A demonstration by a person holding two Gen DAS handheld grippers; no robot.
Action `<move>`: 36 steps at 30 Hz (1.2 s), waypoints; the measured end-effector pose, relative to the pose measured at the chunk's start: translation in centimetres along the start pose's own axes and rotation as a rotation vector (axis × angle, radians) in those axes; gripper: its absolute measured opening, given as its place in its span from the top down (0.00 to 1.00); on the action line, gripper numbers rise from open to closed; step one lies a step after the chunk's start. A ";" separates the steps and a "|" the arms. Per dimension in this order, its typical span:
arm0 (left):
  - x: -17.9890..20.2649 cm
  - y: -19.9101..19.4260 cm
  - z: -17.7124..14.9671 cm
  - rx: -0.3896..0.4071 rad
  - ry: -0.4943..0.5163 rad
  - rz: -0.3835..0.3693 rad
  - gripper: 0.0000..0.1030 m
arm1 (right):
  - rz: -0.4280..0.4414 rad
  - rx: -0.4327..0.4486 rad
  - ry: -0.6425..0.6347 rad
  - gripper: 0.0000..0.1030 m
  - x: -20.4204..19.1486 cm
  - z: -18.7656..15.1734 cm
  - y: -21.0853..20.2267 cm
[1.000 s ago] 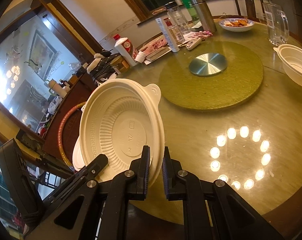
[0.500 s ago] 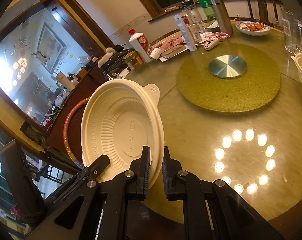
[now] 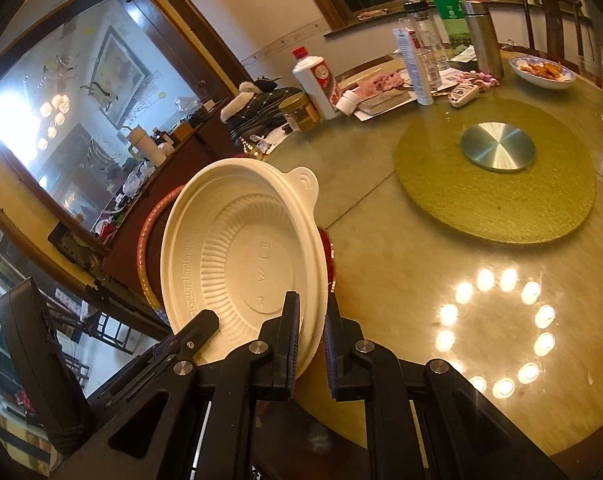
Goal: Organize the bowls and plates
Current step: 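Lower the cream ribbed bowl beside the red dish stack with both tools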
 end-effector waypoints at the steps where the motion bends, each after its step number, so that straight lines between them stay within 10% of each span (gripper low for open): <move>1: -0.2 0.1 0.1 -0.002 -0.003 0.002 0.84 | 0.001 -0.003 -0.003 0.89 -0.2 0.1 0.2; 36: -3.7 1.0 1.2 -0.016 -0.063 0.062 0.84 | 0.010 -0.067 -0.062 0.89 -4.5 1.3 4.2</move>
Point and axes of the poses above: each gripper's, at about its wrist camera, not at the fingertips, and y roughly the way its jaws point, x to its right, z to its top, the point moved 4 cm from there along y, roughly the way its jaws point, and after that the axes turned 9 degrees about -x, right-handed, at the moved point
